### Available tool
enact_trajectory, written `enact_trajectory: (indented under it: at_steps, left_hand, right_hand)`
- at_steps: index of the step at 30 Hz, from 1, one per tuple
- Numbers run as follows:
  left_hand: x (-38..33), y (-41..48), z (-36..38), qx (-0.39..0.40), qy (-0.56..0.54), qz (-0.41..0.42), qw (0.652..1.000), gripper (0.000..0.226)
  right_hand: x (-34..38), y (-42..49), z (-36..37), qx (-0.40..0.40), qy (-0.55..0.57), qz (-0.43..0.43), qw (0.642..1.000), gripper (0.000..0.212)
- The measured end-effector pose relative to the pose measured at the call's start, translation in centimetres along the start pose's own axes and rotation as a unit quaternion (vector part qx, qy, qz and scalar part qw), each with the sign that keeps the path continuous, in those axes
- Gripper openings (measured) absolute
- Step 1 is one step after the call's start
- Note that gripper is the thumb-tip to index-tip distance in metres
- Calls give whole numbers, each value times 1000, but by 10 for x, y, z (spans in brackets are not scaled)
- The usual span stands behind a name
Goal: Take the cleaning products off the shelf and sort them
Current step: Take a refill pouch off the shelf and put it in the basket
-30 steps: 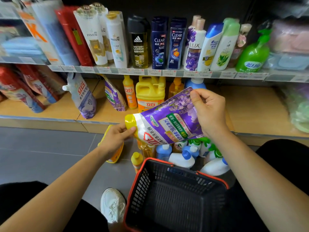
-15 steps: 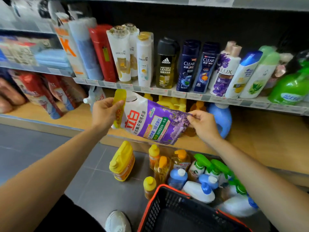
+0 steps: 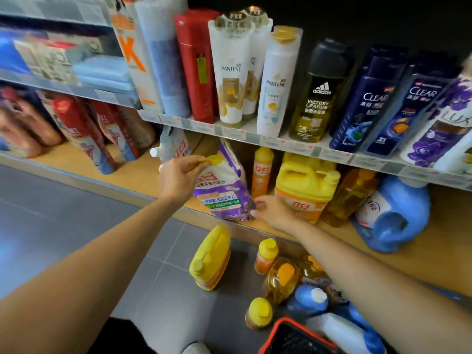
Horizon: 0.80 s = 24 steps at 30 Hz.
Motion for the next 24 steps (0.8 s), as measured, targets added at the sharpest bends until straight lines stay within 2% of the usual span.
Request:
enact_trajectory:
  at_steps: [3, 5, 7, 9, 10, 11, 15, 19, 24]
  left_hand:
    - [2, 1, -4, 42, 36, 30, 998, 9]
    - [9, 0, -14, 65, 60, 40, 995, 26]
    - [22, -1, -26, 66, 62, 28, 995, 31]
    - [32, -3, -33, 65, 59, 20, 996, 27]
    - [34, -5, -35, 65, 58, 20, 996, 22]
    - [37, -5, -36, 64, 57, 18, 996, 18]
    - [45, -7, -39, 64, 55, -4, 996, 25]
    - [44, -5, -40, 60, 96, -4, 994, 28]
    - [39, 2, -61, -30, 175, 2, 984, 25]
  right_hand:
    - [14, 12, -8, -73, 79, 7, 994, 22]
    - [22, 22, -24, -143, 119, 4, 983, 15]
    - [34, 33, -37, -186, 140, 8, 972, 29]
    - [49, 45, -39, -190, 121, 2, 974, 52]
    - [57, 51, -39, -190, 107, -6, 976, 58]
    - [65, 56, -39, -191, 92, -14, 977, 57]
    - [84, 73, -37, -186, -7, -32, 982, 31]
    - [83, 71, -34, -170, -44, -31, 984, 33]
    - [74, 40, -51, -189, -62, -50, 979, 28]
Point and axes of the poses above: each hand's wrist, its own y-axis towards the middle knuckle, its own z-axis out of the palm, x = y × z, the point moved 10 cm from there along y, towards the middle knuckle, and after that the axes turned 1 degree about -x, right-handed, at the moved point
